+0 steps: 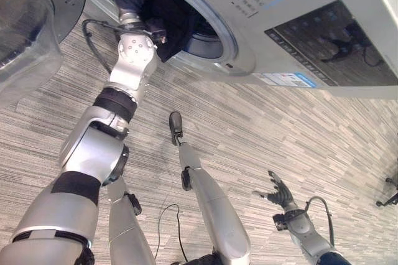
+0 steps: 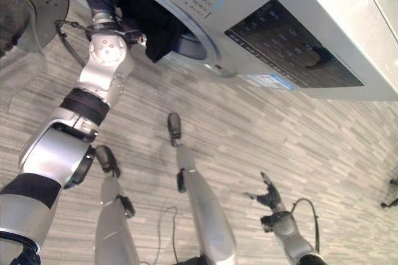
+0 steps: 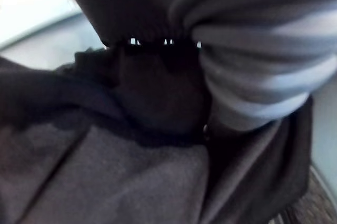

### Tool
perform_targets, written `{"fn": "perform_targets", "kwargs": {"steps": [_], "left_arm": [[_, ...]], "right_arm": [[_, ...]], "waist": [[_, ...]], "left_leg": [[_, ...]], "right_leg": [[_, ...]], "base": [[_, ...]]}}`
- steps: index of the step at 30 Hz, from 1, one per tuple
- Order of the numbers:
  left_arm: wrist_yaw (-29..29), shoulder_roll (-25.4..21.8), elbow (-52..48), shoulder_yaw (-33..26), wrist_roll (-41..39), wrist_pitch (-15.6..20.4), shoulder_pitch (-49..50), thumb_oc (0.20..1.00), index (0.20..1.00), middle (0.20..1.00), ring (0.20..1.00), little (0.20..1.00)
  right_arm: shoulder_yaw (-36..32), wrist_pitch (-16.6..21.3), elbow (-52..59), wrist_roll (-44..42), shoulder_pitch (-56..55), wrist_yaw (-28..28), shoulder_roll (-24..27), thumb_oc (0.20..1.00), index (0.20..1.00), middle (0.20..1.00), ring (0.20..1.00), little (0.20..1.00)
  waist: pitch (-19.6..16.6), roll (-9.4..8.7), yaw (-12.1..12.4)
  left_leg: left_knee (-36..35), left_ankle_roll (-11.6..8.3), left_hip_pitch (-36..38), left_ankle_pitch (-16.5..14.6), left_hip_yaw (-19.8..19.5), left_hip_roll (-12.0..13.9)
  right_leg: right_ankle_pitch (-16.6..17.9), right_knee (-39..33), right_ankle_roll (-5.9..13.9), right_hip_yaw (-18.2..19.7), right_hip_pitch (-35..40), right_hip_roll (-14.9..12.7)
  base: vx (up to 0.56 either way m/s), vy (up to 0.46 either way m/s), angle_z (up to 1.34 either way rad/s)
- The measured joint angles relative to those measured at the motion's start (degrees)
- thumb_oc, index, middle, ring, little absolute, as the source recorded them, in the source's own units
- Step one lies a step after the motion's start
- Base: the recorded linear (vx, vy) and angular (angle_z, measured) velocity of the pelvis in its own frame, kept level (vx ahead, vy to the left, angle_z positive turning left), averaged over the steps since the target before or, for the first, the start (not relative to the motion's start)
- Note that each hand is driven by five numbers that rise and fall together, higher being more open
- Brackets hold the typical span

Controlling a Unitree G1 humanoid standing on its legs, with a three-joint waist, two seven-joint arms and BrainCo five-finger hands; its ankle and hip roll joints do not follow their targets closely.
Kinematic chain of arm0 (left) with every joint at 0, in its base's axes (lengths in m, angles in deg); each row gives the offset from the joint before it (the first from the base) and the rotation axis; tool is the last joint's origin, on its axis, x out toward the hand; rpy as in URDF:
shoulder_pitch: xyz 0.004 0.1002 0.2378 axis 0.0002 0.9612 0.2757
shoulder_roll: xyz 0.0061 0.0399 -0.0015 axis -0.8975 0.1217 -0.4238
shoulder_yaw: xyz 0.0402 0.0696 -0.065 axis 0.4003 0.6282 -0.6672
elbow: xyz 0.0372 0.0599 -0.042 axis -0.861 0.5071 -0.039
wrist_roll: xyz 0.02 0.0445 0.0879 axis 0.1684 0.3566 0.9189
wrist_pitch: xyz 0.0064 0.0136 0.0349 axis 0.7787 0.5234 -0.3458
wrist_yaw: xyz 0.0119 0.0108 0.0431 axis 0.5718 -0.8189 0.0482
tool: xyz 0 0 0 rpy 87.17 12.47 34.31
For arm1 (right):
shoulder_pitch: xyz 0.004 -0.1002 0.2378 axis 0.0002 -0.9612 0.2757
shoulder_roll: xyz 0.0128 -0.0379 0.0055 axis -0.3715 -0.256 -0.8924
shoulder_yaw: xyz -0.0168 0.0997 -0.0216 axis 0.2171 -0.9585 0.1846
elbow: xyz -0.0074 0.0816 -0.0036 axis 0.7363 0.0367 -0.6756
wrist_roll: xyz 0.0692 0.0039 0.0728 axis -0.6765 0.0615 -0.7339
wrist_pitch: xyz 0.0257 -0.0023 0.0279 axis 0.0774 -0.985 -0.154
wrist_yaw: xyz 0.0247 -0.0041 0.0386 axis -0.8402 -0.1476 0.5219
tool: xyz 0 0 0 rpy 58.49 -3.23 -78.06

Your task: Grab the laundry basket,head to the washer,open it,put in the laundry and shut it.

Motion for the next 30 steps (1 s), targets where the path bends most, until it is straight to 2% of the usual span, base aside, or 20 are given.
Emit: {"fn": "perform_targets", "kwargs": {"steps": [3, 6, 9, 16, 24, 25, 28, 30], "left_arm": [[-1.75, 2.46, 0.04, 0.1, -2.73, 0.07, -0.42, 0.2, 0.2, 0.2, 0.2, 0.2], [-3.66, 4.56, 0.11, -0.75, -7.28, 0.09, -0.57, 0.2, 0.2, 0.2, 0.2, 0.2], [-4.33, 4.93, 0.47, -2.41, -10.43, 0.1, -0.55, 0.2, 0.2, 0.2, 0.2, 0.2], [-6.79, 6.41, 2.71, -6.53, -20.53, 0.16, -2.07, 0.2, 0.2, 0.2, 0.2, 0.2], [-8.55, 6.3, 2.98, -6.16, -22.4, -0.03, -2.98, 0.2, 0.2, 0.2, 0.2, 0.2], [-8.58, 6.01, 4.43, -6.02, -22.39, -0.27, -4.09, 1.0, 1.0, 1.0, 1.0, 1.0], [-8.65, 3.26, 9.55, -2.72, -22.34, -2.99, -8.54, 1.0, 1.0, 1.0, 1.0, 1.0], [-8.53, -0.3, 11.6, -0.52, -22.33, -5.3, -10.81, 1.0, 1.0, 1.0, 1.0, 1.0]], "right_arm": [[-0.19, -1.17, -2.04, 0.11, -0.14, 0.75, -0.12, 1.0, 1.0, 1.0, 1.0, 1.0], [-3.26, -1.11, -1.98, -0.18, -0.15, 1.11, -0.27, 1.0, 1.0, 1.0, 1.0, 1.0], [-4.49, -0.89, -1.48, -1.0, 1.0, 1.02, -0.32, 1.0, 1.0, 1.0, 1.0, 1.0], [-7.85, 0.61, 11.08, -4.75, 2.31, -0.31, 0.4, 1.0, 1.0, 1.0, 1.0, 1.0], [-8.36, 0.72, 11.69, -5.84, 2.32, -0.78, 0.65, 1.0, 1.0, 1.0, 1.0, 1.0], [-8.34, 0.69, 12.07, -5.89, 2.25, -0.63, 0.94, 1.0, 1.0, 1.0, 1.0, 1.0], [-8.37, 0.2, 18.35, -6.47, 1.35, 0.15, 3.45, 1.0, 1.0, 1.0, 1.0, 1.0], [-10.06, 0.71, 24.63, -7.03, -0.25, 1.0, 5.91, 1.0, 1.0, 1.0, 1.0, 1.0]], "waist": [[-0.13, 0.58, 0.69], [-1.13, 2.75, 0.75], [-1.77, 4.16, 0.85], [-2.77, 5.1, -0.31], [-2.77, 5.1, -0.51], [-2.77, 5.1, -0.59], [-2.76, 5.1, -1.29], [-2.71, 5.2, -2.39]], "left_leg": [[2.87, 0.19, -1.34, -1.29, -0.13, -0.18], [7.12, 0.75, -4.83, -2.79, -0.56, -0.82], [9.6, 1.32, -6.82, -3.53, -0.52, -1.24], [15.84, 1.58, -11.62, -5.52, -1.61, -1.21], [16.98, 1.61, -12.34, -5.81, -1.94, -1.36], [17.12, 1.66, -12.33, -5.9, -1.94, -1.38], [18.0, 1.69, -12.47, -6.36, -1.86, -1.36], [19.21, 1.56, -12.54, -7.0, -1.82, -1.23]], "right_leg": [[-1.5, 3.94, 0.37, 0.4, -2.01, -0.41], [-4.12, 9.65, 0.54, 0.62, -6.0, -1.23], [-4.37, 10.88, 0.74, 1.44, -7.5, -1.86], [-4.91, 14.44, 0.41, 1.55, -10.85, -2.08], [-5.1, 15.11, 0.4, 1.51, -11.2, -2.23], [-5.17, 15.23, 0.5, 1.52, -11.18, -2.24], [-5.26, 15.62, 0.6, 1.69, -11.19, -2.05], [-5.46, 15.76, 0.76, 2.06, -11.53, -1.97]], "base": [[-0.02, -0.018, -0.02], [0.0, 0.027, 0.09], [0.01, 0.011, 0.0], [0.02, 0.01, 0.02], [0.0, 0.0, 0.0], [0.01, 0.034, -0.01], [0.01, 0.033, -0.03], [0.23, -0.234, -0.09]]}}
